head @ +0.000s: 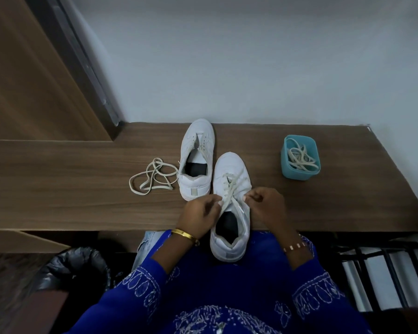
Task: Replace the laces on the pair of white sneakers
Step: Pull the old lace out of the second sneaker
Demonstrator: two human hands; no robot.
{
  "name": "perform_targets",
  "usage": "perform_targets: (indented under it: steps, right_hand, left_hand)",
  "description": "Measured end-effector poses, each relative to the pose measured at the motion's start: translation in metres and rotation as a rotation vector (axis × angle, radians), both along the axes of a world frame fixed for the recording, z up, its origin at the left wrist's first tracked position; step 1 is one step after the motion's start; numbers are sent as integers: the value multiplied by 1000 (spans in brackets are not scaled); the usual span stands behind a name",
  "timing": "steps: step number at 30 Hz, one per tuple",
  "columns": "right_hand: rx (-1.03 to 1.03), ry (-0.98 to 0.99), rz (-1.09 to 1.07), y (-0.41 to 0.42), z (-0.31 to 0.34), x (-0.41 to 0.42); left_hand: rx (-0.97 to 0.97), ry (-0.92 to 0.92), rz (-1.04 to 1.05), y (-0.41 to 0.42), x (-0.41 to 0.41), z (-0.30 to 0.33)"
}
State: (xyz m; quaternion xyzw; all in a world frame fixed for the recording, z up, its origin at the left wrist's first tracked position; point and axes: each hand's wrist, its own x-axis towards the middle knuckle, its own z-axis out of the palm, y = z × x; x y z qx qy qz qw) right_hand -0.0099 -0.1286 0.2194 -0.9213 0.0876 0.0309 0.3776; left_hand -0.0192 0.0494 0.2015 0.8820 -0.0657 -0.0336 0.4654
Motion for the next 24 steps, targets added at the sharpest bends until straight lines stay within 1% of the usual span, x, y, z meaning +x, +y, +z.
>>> perform_targets:
  steps: [3, 7, 10, 13, 15, 18, 24]
  right_hand:
    - [-7, -98, 21, 10, 9, 3]
    - [42, -93, 77, 19, 6, 3]
    - [42, -127, 103, 20, 5, 1]
    - [8, -148, 172, 19, 7, 1]
    - [-51, -171, 222, 19, 6, 2]
    - [-133, -190, 279, 21, 4, 4]
    - [-145, -176, 372, 19, 13, 5]
  left_hand:
    - [-44, -60, 5, -7, 5, 5]
    - [6, -88, 29, -15, 13, 7]
    - [44, -124, 32, -15, 16, 7]
    - [138, -191, -12, -14, 16, 6]
    - [187, -234, -70, -14, 17, 5]
    - [196, -266, -115, -12, 20, 3]
    - [221, -262, -146, -14, 14, 0]
